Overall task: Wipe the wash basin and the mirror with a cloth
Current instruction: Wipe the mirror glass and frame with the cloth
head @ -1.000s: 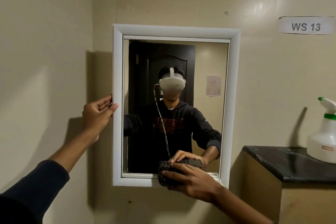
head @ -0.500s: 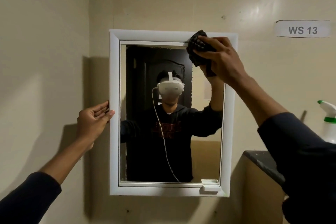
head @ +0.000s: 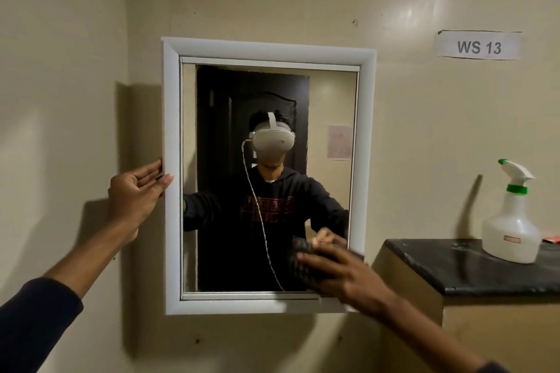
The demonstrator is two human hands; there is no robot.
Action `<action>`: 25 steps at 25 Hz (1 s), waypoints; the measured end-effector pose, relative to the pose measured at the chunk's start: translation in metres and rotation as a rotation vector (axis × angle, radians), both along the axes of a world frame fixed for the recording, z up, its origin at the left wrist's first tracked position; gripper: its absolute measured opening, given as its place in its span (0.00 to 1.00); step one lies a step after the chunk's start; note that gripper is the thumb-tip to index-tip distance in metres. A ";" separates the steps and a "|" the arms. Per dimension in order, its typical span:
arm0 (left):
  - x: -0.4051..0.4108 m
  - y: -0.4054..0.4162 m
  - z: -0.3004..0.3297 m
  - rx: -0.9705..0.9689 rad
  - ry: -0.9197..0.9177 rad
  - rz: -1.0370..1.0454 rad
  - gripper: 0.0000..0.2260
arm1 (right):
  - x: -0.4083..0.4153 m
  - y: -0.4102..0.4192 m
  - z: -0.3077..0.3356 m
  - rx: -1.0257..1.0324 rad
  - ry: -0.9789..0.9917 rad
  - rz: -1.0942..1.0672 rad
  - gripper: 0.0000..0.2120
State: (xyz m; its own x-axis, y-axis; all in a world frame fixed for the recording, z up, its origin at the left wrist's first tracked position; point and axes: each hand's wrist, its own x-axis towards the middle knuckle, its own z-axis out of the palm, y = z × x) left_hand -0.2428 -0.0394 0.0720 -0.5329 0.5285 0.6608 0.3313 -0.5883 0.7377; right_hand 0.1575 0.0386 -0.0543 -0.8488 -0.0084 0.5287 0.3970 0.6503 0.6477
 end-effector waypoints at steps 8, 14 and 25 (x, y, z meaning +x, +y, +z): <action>-0.001 0.000 0.000 0.000 0.010 0.009 0.21 | 0.018 0.016 0.022 0.123 -0.046 0.046 0.16; -0.002 0.003 0.000 0.012 0.001 0.003 0.21 | 0.008 0.007 0.234 0.238 0.449 -0.104 0.18; -0.009 0.008 0.001 0.005 0.017 0.028 0.21 | -0.011 0.011 0.144 0.090 0.667 -0.063 0.15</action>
State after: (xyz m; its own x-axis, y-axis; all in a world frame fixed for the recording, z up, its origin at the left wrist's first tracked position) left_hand -0.2522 -0.0317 0.0731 -0.5360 0.5107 0.6722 0.3597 -0.5822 0.7292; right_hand 0.1466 0.0499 0.0893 -0.3409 -0.0382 0.9393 0.7663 0.5675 0.3012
